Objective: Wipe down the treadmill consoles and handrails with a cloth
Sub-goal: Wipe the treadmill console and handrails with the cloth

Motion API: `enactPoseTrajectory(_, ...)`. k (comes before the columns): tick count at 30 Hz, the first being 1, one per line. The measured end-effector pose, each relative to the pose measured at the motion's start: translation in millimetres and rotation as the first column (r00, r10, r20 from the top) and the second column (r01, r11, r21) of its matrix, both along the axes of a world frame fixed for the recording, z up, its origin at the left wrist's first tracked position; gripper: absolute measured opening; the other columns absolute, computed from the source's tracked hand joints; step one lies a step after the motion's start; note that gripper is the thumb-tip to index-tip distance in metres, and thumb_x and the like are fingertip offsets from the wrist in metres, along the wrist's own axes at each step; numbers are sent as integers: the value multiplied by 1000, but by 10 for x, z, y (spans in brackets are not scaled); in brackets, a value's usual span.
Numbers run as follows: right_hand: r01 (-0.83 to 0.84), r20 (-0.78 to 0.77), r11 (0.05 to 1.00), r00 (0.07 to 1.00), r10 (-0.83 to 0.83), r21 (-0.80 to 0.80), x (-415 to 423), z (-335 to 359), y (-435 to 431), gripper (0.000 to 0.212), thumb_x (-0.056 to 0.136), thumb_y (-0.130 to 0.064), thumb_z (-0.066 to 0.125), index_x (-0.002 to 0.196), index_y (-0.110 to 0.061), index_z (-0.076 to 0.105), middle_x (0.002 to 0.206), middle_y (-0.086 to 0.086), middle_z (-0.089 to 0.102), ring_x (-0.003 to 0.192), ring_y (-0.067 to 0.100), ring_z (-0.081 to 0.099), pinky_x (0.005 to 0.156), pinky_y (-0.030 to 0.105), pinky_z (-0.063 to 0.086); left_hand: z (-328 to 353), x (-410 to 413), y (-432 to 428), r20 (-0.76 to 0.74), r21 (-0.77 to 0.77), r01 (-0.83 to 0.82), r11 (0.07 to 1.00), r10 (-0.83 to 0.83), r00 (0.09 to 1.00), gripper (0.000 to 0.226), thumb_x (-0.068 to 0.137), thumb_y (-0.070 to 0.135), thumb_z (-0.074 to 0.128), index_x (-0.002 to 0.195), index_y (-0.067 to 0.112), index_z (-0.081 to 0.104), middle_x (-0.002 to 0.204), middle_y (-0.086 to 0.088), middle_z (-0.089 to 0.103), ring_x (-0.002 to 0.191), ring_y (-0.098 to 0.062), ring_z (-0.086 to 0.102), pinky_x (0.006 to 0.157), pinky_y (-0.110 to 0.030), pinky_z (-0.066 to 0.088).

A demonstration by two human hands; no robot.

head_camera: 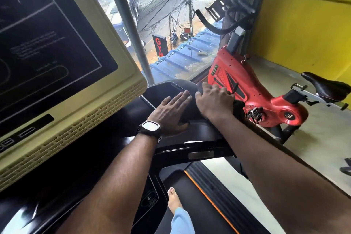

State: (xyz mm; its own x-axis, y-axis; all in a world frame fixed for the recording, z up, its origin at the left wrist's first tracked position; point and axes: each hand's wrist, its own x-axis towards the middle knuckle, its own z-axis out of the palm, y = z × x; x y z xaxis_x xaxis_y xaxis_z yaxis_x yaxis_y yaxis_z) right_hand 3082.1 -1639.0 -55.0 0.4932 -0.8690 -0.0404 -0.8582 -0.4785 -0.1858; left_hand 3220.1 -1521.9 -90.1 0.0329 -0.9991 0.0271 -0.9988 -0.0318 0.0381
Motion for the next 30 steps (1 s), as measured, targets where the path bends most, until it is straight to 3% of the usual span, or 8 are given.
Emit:
enactPoseTrajectory(2,-145,-5,981,989,146,-127,19,-37,156,50,99,-52,38,139,-27,54,140,13,57,126,39,52,100,55,40,0,0,-19,-4,3,-3,1000,3,1000,96,81,53,59,159,16,17,168,-2,9,154,-15,7,123,-49,18)
enactPoseTrajectory(4,-246,68,967,966,250,-67,85,-2,23,48,100,-53,39,141,-32,53,143,11,55,128,37,51,104,54,40,12,-16,-20,-15,0,2,1000,-2,1000,96,80,52,58,159,14,18,168,-3,12,154,-16,9,123,-49,18)
enactPoseTrajectory(8,-140,68,967,989,128,212,209,143,-340,49,104,-45,34,149,-27,44,149,16,50,134,39,50,109,46,40,15,-17,5,-15,-8,3,1000,-3,1000,97,83,51,59,160,15,14,168,-3,8,154,-17,8,123,-49,17)
enactPoseTrajectory(12,-105,40,990,994,101,99,318,105,-206,44,102,-42,36,139,-26,53,138,16,57,126,39,55,100,49,43,-7,-3,-8,-1,-3,2,1000,-2,1000,97,83,54,57,161,16,11,169,-2,4,155,-16,7,123,-48,16)
enactPoseTrajectory(16,-247,97,951,968,232,185,313,227,-283,47,104,-44,36,150,-33,44,150,10,49,133,37,50,109,50,41,0,-15,-6,3,-3,7,1000,-7,1000,95,84,53,58,160,14,16,168,-3,5,155,-18,8,123,-48,17)
enactPoseTrajectory(22,54,-2,988,999,-54,148,279,135,-117,45,103,-38,33,140,-17,49,141,20,54,130,42,51,105,57,41,-5,-4,-4,-17,-3,-14,1000,14,1000,95,83,54,57,160,18,14,168,0,6,155,-16,6,123,-48,17)
enactPoseTrajectory(25,-176,40,984,984,175,30,204,32,-85,47,101,-47,37,143,-28,50,143,13,54,129,39,51,104,53,41,9,-5,-12,1,-1,-7,1000,7,1000,97,81,56,54,160,18,12,169,0,5,155,-16,6,123,-49,18)
enactPoseTrajectory(30,-18,10,944,1000,16,330,100,196,-406,51,105,-41,31,151,-22,40,148,19,49,136,41,47,111,50,39,24,-4,6,-1,-2,-2,1000,2,1000,95,84,55,58,160,19,14,168,0,5,155,-16,5,123,-49,18)
